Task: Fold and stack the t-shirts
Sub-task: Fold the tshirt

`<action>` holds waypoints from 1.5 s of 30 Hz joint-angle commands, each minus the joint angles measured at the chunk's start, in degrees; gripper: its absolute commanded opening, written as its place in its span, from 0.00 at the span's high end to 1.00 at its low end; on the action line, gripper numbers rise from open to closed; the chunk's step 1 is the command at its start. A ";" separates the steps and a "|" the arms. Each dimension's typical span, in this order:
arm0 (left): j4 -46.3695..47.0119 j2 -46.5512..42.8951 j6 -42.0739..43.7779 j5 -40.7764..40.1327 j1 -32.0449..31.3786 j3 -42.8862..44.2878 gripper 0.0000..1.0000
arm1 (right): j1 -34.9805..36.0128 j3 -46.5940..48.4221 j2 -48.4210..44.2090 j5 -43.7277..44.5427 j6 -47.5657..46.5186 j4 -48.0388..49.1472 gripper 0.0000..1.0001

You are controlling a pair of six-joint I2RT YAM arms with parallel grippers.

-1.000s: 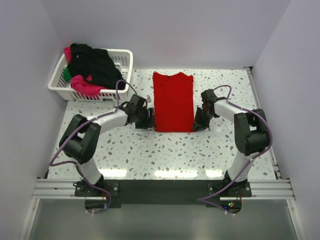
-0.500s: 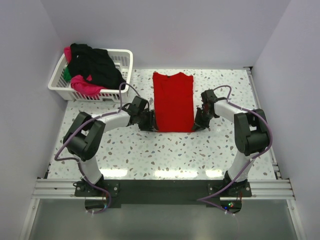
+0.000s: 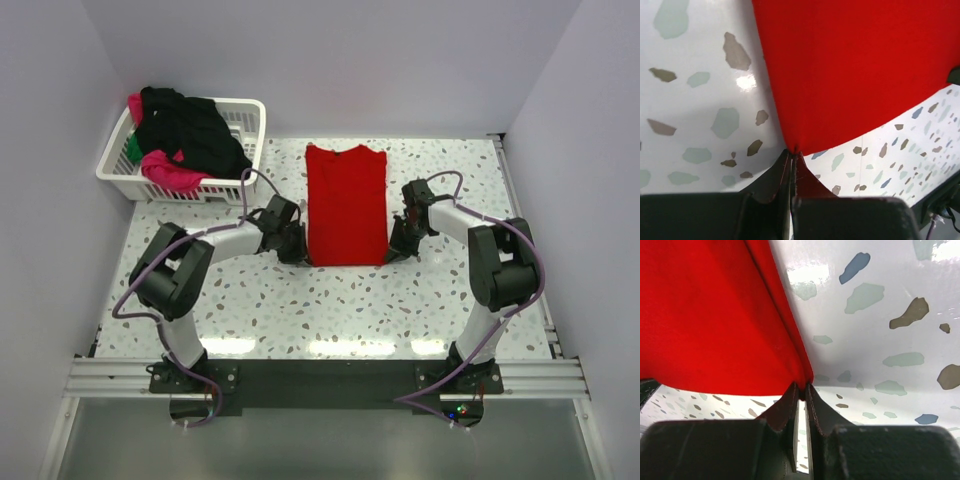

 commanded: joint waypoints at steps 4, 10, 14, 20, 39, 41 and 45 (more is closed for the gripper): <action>-8.88 -6.22 3.12 -9.59 -0.68 2.34 1.00 | -0.16 0.42 -0.38 1.83 -0.10 -1.41 0.92; -10.82 -9.39 2.50 -11.79 -1.38 1.03 1.00 | -0.16 0.59 -0.29 1.74 -0.19 -1.49 0.93; -10.38 -9.74 2.24 -11.53 -1.38 0.41 0.95 | -0.07 0.68 -0.29 1.57 -0.45 -1.67 0.93; -7.58 -9.57 0.22 -9.15 -1.38 -0.74 0.46 | -0.07 0.77 -0.38 0.95 -0.54 -1.76 0.93; 5.52 -1.14 -4.09 2.79 -1.47 -3.11 0.50 | -0.16 1.56 -0.73 0.16 -1.68 -2.55 0.94; 6.93 -0.69 -4.53 3.41 -1.47 -3.46 0.63 | -0.07 1.65 -0.73 0.07 -1.68 -2.55 0.95; 6.76 -0.42 -4.36 3.07 -1.47 -3.64 0.90 | -0.16 1.65 -0.82 -0.36 -2.03 -3.16 1.00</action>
